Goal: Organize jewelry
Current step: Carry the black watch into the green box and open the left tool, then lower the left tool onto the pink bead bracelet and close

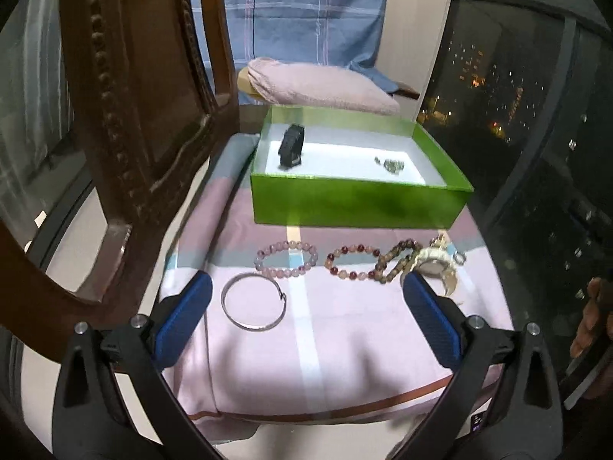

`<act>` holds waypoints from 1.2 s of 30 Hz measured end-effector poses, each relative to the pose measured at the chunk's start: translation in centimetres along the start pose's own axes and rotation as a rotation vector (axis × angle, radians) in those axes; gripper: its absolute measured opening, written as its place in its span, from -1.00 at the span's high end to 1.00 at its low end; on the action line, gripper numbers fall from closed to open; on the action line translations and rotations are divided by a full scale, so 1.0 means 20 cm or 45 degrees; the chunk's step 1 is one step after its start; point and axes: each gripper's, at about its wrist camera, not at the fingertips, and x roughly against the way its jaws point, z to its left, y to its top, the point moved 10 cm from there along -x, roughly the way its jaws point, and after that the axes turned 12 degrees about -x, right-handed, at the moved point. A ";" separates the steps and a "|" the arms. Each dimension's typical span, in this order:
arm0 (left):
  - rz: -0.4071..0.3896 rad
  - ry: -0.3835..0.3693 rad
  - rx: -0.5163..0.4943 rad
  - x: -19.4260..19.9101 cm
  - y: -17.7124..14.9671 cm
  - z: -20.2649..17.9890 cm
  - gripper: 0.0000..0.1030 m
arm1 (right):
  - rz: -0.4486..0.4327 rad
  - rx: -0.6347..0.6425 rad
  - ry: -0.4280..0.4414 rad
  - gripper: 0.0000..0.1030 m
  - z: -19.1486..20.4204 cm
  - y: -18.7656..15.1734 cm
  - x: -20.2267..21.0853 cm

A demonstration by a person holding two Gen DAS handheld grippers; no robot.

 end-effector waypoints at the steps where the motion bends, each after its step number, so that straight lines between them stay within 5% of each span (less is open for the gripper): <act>1: -0.007 0.002 -0.005 0.00 0.01 0.00 -0.92 | 0.000 0.012 0.001 -0.63 0.01 0.00 0.00; 26: 0.020 -0.023 -0.096 -0.07 0.00 -0.08 -0.91 | 0.009 0.020 -0.005 -0.63 -0.01 0.00 0.01; 28: 0.022 -0.011 -0.164 -0.09 0.00 -0.10 -0.82 | 0.013 0.020 0.002 -0.63 0.00 0.00 0.01; 33: 0.123 0.006 -0.450 -0.26 -0.01 -0.13 -0.25 | 0.034 0.016 0.010 -0.63 0.00 -0.01 0.00; 36: 0.191 -0.048 -0.409 -0.38 -0.03 -0.08 -0.17 | 0.047 0.009 0.015 -0.63 0.00 -0.01 -0.01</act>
